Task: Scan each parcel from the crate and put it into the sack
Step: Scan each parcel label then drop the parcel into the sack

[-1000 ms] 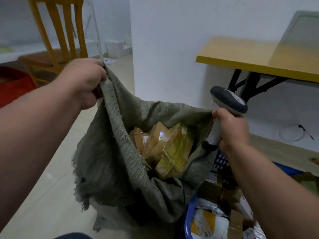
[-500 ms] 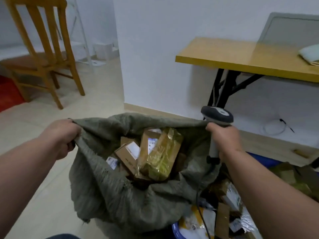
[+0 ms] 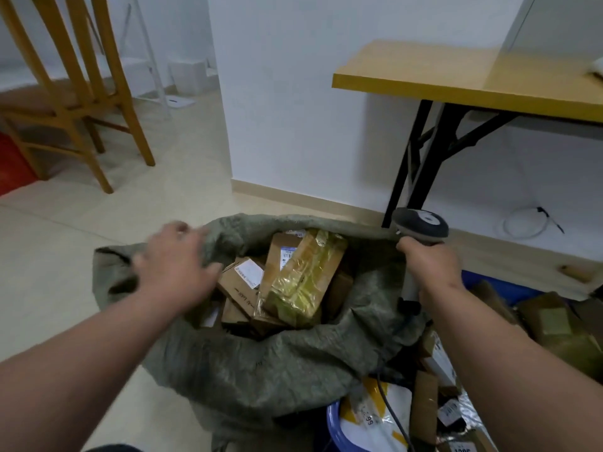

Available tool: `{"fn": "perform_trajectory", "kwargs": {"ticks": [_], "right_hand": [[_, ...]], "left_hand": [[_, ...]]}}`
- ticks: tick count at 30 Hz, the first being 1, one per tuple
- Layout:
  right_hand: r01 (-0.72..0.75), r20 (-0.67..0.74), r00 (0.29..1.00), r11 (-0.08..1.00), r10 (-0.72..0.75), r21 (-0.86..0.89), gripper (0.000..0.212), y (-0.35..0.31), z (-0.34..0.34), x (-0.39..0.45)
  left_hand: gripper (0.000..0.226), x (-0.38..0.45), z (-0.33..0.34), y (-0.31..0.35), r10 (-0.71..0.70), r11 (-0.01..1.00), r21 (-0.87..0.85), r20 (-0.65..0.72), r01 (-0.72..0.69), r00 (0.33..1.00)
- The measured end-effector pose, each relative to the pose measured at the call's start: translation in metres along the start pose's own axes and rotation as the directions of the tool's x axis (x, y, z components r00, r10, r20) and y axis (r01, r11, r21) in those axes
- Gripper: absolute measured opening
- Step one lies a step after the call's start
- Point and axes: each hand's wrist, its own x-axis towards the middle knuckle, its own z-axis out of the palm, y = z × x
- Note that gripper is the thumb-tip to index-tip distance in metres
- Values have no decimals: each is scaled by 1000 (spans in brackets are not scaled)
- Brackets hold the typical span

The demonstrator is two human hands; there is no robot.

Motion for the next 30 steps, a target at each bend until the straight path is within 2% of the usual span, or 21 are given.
{"fn": "perform_trajectory", "kwargs": {"ticks": [1,3,5,8,11,13,16,18,19,21,23,24,25,26,27,28,29,30], "right_hand": [[7,5,1000,1000,-7,-3,20,2,2,-3],[21,4,1000,1000,-21,-15,21,4,2,-6],[35,-7,999,999,-35,-3,21,5,-2,-6],[44,-25,999,999,-44,13,18,6,-9,-5],[51,-39,998,998,-50,21,18,9,-14,-4],[65,-33,997,998,-64,18,19,12,-15,-5],[79,-29,996,997,-79,8,19,13,-15,-5],[77,-28,997,997,-76,13,19,14,-17,-3],[65,-21,998,998,-65,21,18,14,-17,-2],[31,-13,999,999,-31,15,17,16,-18,0],[-8,-14,1000,999,8,-31,17,19,-17,2],[-27,-19,999,998,26,-59,18,21,-18,3],[-41,-22,999,995,39,-94,19,23,-18,3],[-50,-29,998,989,47,-136,20,25,-18,3],[-51,-41,998,985,45,-166,19,28,-19,2],[-42,-59,998,983,32,-180,19,29,-18,2],[-24,-77,997,984,11,-175,18,30,-17,1],[1,-97,995,987,-17,-161,19,29,-15,0]], "left_hand": [[71,-8,8,17,107,992,-73,72,-101,992],[79,-25,26,42,301,938,-250,235,-242,924],[92,-41,43,54,390,901,-357,424,-245,817],[103,-55,71,49,317,948,-225,664,-224,677],[119,-58,87,39,246,942,-47,768,-331,591],[122,-58,93,38,222,929,-5,806,-369,549],[107,-61,94,46,221,922,-21,849,-388,479],[82,-64,91,51,243,890,-36,881,-455,406],[67,-66,89,54,243,867,-42,906,-496,347],[47,-73,84,60,222,822,-83,958,-564,182],[42,-78,79,64,218,802,-155,975,-577,41],[41,-78,76,64,226,821,-186,974,-540,8],[38,-75,73,63,244,868,-203,969,-453,33],[33,-70,69,60,278,925,-226,950,-306,139],[27,-64,66,55,312,950,-285,895,-131,318],[23,-56,63,50,306,926,-377,793,30,526],[24,-48,62,45,249,868,-474,675,150,694],[29,-40,62,43,177,802,-553,582,226,794]]}}
